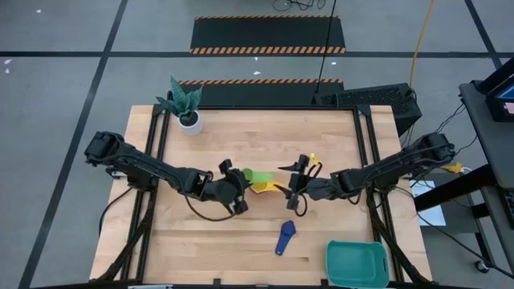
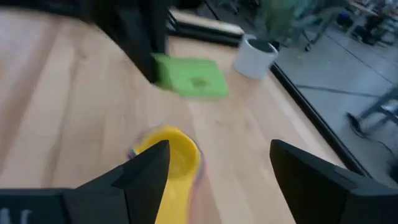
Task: Nest measuring cups in basket
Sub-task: Stack the light green measuring cup on top of the yellow measuring cup
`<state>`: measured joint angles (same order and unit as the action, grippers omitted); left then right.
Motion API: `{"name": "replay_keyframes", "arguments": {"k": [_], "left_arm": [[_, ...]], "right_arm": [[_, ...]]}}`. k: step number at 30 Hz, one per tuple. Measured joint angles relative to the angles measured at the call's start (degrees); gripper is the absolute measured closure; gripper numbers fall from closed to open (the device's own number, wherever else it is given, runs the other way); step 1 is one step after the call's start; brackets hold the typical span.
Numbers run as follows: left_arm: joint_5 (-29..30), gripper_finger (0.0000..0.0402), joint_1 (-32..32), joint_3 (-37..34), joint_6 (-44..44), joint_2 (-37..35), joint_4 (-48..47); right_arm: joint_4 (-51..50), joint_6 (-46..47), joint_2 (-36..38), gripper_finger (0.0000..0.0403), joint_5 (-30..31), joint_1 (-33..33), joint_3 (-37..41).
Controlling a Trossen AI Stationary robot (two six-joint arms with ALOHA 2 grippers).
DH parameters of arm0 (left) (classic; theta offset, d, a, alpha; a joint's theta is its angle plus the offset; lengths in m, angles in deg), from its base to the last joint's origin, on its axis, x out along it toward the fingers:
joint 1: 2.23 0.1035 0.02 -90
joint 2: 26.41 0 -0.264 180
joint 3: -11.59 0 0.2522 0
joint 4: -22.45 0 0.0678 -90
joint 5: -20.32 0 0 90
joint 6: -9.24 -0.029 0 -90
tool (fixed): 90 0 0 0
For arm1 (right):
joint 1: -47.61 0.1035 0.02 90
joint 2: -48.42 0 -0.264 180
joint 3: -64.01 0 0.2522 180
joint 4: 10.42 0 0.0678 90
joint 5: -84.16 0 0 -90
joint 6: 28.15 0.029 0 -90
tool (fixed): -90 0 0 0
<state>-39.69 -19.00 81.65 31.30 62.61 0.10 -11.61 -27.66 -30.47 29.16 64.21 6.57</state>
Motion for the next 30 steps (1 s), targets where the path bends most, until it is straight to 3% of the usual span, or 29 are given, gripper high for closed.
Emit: {"name": "replay_keyframes", "arguments": {"k": [6, 15, 25, 30], "left_arm": [[-1.67, 0.0383, -0.53, 0.07, -0.31, 3.92, 10.52], [-1.5, 0.0378, 1.51, 0.02, 1.05, 9.04, 12.98], [-7.97, 0.039, 4.65, -0.04, 1.17, 12.76, 14.54], [-7.97, 0.0345, 4.65, -0.02, 1.02, 12.74, 14.34]], "right_arm": [[-13.25, 4.65, 7.91, 0.0137, 1.26, 0.25, -0.02], [-27.24, 10.95, 17.62, 0.0137, 1.41, 1.57, -0.07], [-29.48, 13.86, 19.29, 0.0138, 1.07, 1.58, -0.07], [-29.59, 13.88, 19.21, 0.0138, 0.96, 1.88, -0.02]]}}
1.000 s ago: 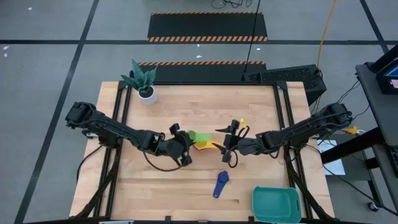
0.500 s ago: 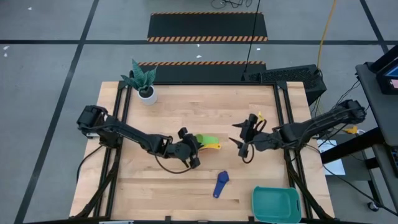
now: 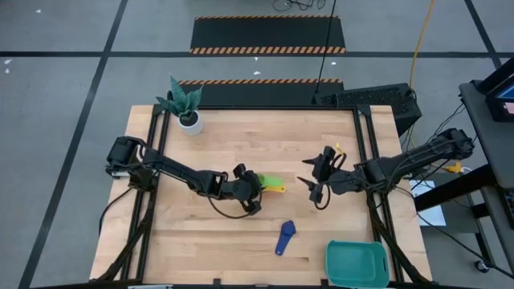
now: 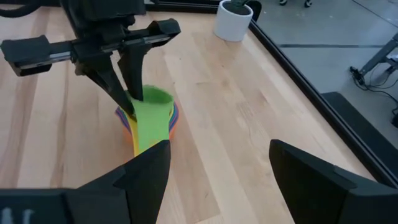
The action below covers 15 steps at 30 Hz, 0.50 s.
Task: Nest measuring cups in basket
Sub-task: Stack the light green measuring cup on top of the yellow measuring cup, then stack the dark blue measuring cup on top of the green measuring cup
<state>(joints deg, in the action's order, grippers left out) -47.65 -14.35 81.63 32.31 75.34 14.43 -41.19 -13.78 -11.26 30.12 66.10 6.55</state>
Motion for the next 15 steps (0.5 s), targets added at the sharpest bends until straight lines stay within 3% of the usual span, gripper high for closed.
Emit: {"name": "replay_keyframes", "arguments": {"k": [8, 15], "left_arm": [[-0.02, 0.0268, 0.0, 0.0, 0.52, 0.0, -0.05], [-0.65, 0.0246, 0.0, -0.02, 0.65, -1.12, -0.52]], "right_arm": [[-0.04, 0.0, 0.0, 0.0138, 0.0, 0.04, 0.0], [0.02, 1.0, -0.02, 0.0138, -0.04, 0.04, 0.06]]}}
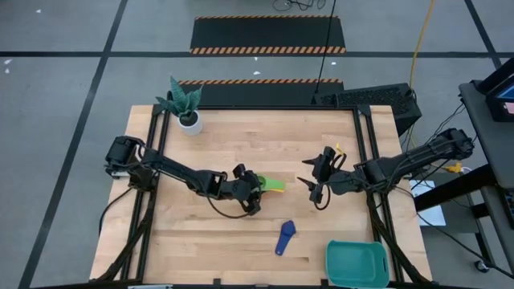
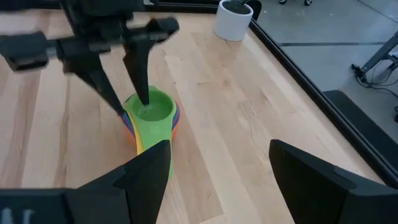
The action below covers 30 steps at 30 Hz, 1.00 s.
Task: Nest measuring cups in basket
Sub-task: Stack the dark blue measuring cup on top of the green measuring cup
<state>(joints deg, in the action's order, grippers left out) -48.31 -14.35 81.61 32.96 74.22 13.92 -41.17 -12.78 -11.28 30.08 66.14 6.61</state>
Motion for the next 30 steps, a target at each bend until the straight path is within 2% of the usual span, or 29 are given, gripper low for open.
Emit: {"name": "replay_keyframes", "arguments": {"k": [5, 11, 16, 27, 30], "left_arm": [[-0.02, 0.0245, -0.45, 0.08, -1.13, -4.32, -2.41], [2.74, 0.0245, -2.31, 0.06, -3.35, -8.86, -6.93], [3.17, 0.0245, -3.11, 0.06, -5.2, -8.97, -7.21], [3.43, 0.0245, -4.56, 0.06, -5.03, -8.97, -7.29], [5.62, 0.0245, -6.15, 0.04, -3.47, -8.97, -7.27]], "right_arm": [[2.39, 0.69, 0.0, 0.0138, -0.79, 0.0, 2.37], [10.74, 0.63, -1.35, 0.0138, -10.07, 0.37, 4.68], [18.38, -0.03, -8.03, 0.0138, -11.56, 2.56, 4.55], [17.66, -2.38, -27.01, 0.0138, -11.97, 9.38, -10.06], [17.59, -2.08, -31.64, 0.0138, -11.93, 12.05, -13.97]]}}
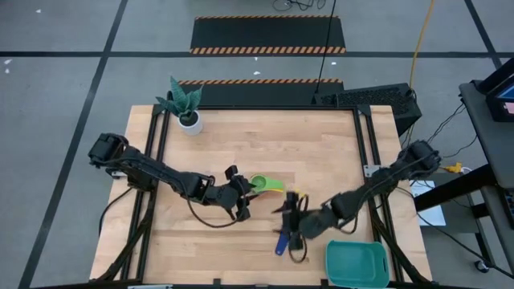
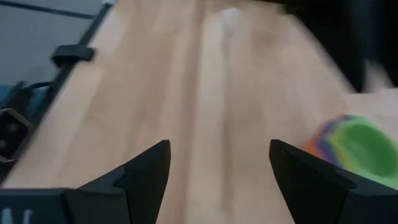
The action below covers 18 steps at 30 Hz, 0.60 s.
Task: Nest measuring cups in basket
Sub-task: Stack the dark blue measuring cup on top of the green measuring cup
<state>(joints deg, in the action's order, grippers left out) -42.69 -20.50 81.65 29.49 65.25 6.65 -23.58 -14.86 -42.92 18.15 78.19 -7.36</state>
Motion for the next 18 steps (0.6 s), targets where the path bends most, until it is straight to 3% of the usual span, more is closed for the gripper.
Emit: {"name": "replay_keyframes", "arguments": {"k": [10, 18], "left_arm": [[4.72, 0.0245, -5.69, 0.0, 2.49, 0.0, 2.31], [6.57, 0.0245, -9.63, -0.01, 7.73, 0.02, 2.76]], "right_arm": [[-9.41, 2.29, -13.59, 0.0138, 7.67, 9.35, -12.63], [-8.58, 7.02, -17.5, 0.0138, 9.0, 14.19, -14.22]]}}
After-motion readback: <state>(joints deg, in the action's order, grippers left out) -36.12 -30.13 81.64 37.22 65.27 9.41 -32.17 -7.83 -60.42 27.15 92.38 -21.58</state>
